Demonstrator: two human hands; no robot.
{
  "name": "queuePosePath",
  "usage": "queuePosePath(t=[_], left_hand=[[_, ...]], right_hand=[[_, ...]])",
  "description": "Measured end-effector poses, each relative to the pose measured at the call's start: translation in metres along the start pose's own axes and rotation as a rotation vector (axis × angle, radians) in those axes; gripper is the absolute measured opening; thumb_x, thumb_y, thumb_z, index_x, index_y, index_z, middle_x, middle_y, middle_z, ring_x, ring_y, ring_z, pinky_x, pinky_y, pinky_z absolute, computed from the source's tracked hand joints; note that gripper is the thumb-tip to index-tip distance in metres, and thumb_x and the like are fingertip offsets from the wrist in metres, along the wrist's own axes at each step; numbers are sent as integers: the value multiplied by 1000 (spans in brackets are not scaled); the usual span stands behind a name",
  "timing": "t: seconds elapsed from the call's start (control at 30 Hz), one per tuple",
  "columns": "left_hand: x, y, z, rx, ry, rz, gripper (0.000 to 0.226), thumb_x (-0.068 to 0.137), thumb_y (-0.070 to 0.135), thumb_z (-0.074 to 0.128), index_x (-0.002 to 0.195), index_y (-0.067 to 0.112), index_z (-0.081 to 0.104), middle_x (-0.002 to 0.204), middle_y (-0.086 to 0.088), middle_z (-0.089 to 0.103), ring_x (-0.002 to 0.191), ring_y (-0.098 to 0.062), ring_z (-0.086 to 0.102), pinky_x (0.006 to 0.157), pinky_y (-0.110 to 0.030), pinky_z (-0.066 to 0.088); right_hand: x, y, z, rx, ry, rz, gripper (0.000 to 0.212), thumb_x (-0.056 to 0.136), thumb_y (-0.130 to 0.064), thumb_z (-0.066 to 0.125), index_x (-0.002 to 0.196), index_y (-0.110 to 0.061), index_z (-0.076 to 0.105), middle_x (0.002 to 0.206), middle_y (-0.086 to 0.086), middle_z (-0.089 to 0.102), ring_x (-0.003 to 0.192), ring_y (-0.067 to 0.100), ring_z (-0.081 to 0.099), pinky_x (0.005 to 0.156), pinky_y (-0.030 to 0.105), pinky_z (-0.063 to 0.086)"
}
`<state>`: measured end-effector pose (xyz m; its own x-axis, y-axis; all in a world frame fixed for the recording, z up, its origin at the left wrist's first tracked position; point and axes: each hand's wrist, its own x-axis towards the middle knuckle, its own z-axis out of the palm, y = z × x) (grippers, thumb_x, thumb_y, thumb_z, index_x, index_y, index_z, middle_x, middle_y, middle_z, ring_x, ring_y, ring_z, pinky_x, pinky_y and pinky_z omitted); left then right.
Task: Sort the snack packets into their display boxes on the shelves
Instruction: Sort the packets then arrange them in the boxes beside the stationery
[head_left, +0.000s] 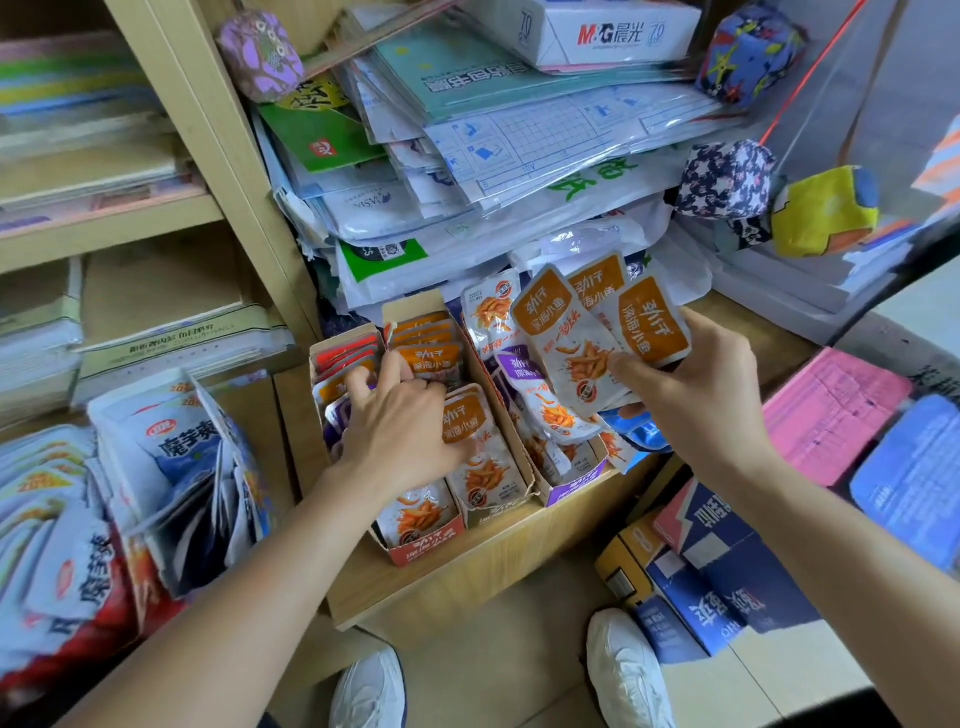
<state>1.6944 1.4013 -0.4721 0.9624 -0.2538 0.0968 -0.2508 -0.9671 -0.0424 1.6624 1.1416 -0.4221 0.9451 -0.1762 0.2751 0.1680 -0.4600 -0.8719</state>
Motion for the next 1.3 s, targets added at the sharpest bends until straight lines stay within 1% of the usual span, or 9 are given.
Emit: queuePosePath(t=[0.17, 0.3, 0.47, 0.57, 0.87, 1.0, 1.07, 1.2, 1.3], left_hand=[[-4, -9, -8, -390, 93, 13, 42, 66, 72, 77, 91, 38, 70, 89, 28, 39, 101, -6, 30, 78, -35, 15], [-21, -6, -14, -419, 235, 140, 39, 63, 63, 84, 88, 36, 72, 85, 28, 54, 98, -3, 41, 81, -36, 17], [-51, 6, -13, -519, 232, 366, 34, 78, 55, 76, 99, 27, 76, 90, 16, 67, 81, -6, 60, 78, -33, 48], [-61, 4, -12, -520, 224, 437, 35, 83, 54, 75, 100, 24, 79, 91, 13, 70, 80, -6, 62, 69, -30, 51], [-57, -8, -19, -338, 234, 245, 56, 75, 74, 65, 93, 23, 78, 121, 4, 68, 114, -21, 60, 101, -39, 39], [-55, -7, -17, -320, 108, 198, 58, 73, 79, 59, 97, 30, 79, 158, -7, 41, 148, -28, 32, 118, -49, 24], [-57, -6, -16, -299, 82, 186, 61, 75, 81, 53, 100, 31, 78, 160, -6, 38, 149, -30, 29, 116, -52, 23], [-60, -6, -16, -308, 111, 164, 56, 78, 76, 53, 101, 31, 78, 143, 0, 59, 136, -26, 47, 109, -45, 26], [-61, -6, -14, -314, 103, 140, 49, 77, 74, 57, 95, 33, 78, 147, -3, 54, 142, -27, 40, 112, -48, 25]], right_hand=[[-2, 0, 1, -9, -8, 3, 32, 87, -10, 74, 118, -12, 67, 106, -7, 71, 81, 0, 69, 57, 20, 59], [0, -1, -2, -6, -2, 3, 28, 88, -9, 73, 115, -12, 68, 106, -6, 72, 82, 3, 71, 56, 20, 59], [-3, -2, -2, 10, -28, 17, 34, 87, -10, 74, 120, -9, 67, 109, -2, 73, 85, 6, 73, 58, 22, 60], [-7, -4, 0, 43, -65, 23, 34, 88, -9, 74, 121, -8, 66, 109, -2, 74, 84, 6, 74, 56, 23, 59], [-3, -11, 14, 32, -115, 3, 20, 87, -9, 74, 107, -9, 69, 93, -3, 76, 70, 11, 74, 52, 32, 60], [0, -12, 20, 53, -115, 11, 26, 88, -9, 74, 113, -10, 68, 99, -6, 75, 76, 7, 74, 55, 28, 60], [1, -12, 24, 66, -120, 18, 30, 88, -10, 74, 117, -9, 67, 103, -6, 74, 79, 4, 74, 56, 24, 60], [3, -15, 31, 93, -121, 3, 31, 89, -11, 74, 119, -9, 66, 103, -8, 74, 78, 5, 74, 57, 26, 60], [3, -19, 40, 152, -130, -14, 30, 91, -10, 72, 120, -9, 65, 105, -8, 74, 83, 6, 74, 59, 26, 61]])
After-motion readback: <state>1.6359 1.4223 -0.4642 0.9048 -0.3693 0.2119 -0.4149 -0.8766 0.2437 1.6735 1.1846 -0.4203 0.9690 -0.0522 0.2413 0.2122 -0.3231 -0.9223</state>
